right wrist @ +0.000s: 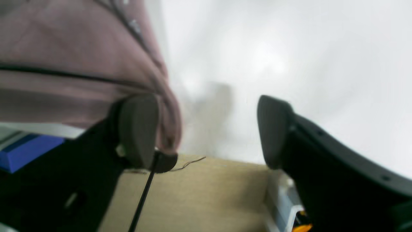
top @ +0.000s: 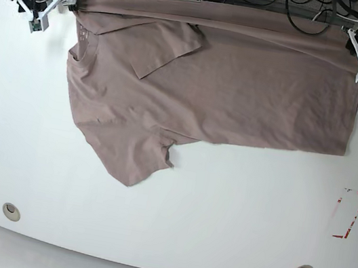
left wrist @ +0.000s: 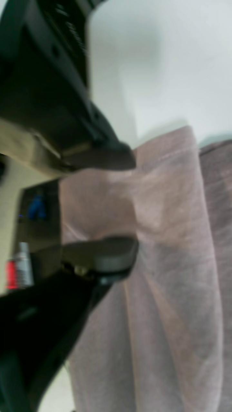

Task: Fold the T-shirt properly
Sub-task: 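Pull the shirt edge taut with both grippers, spreading them apart, then release the shirt and move the right gripper to the sleeve hem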

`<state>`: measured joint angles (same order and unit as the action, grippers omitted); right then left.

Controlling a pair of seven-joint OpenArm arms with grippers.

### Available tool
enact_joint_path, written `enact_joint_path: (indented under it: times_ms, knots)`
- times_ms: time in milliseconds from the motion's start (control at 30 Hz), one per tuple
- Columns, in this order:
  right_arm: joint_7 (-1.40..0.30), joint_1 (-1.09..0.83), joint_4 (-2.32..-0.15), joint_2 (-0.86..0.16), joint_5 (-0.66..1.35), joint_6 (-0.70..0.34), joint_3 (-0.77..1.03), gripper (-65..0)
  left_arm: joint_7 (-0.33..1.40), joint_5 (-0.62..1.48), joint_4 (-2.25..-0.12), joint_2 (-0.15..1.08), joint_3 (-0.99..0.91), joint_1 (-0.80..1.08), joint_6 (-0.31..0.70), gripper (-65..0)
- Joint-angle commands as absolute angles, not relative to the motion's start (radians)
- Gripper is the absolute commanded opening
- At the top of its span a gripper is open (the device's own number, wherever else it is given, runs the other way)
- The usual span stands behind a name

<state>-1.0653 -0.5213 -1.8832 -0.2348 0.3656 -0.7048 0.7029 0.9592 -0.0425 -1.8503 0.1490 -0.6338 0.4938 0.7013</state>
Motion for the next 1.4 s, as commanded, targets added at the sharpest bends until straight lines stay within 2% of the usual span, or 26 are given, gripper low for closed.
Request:
enact_joint_path:
  times_ms: [0, 133, 567, 767, 933, 1133, 1367]
  knots:
    - [-1.058, -0.535, -2.002, -0.208, 0.363, -0.698, 0.745, -14.7, 0.969, -0.061, -1.922, 0.165, -0.641, 0.493, 0.698, -28.9]
    - [-1.056, -0.518, -2.026, -0.191, 0.363, -0.698, 0.756, -14.9, 0.972, -0.061, -1.969, 0.165, -0.641, 0.463, 0.698, -28.8]
    - [-1.056, -0.248, -1.949, -0.191, 0.351, -0.698, 0.708, -14.9, 0.972, -0.067, -1.991, 0.166, -0.644, 0.306, 0.698, -29.0]
    - [-1.056, -0.087, -1.816, -0.205, 0.341, -0.698, 0.651, -14.9, 0.972, -0.070, -1.979, 0.186, -0.685, 0.220, 0.698, -29.0]
    - [-1.050, 0.039, -1.689, -0.214, 0.249, -0.698, 0.607, -14.9, 0.972, -0.071, -1.969, 0.202, -0.716, 0.170, 0.698, -29.0]
    - [-0.954, 0.166, -1.500, -0.220, 0.148, -0.698, 0.598, -14.9, 0.972, -0.071, -1.960, 0.246, -0.728, 0.137, 0.698, -29.0]
    - [-0.892, 0.251, -1.291, -0.259, 0.140, -0.698, 0.532, -14.9, 0.969, -0.071, -1.943, 0.271, -0.762, 0.133, 0.698, -29.0]
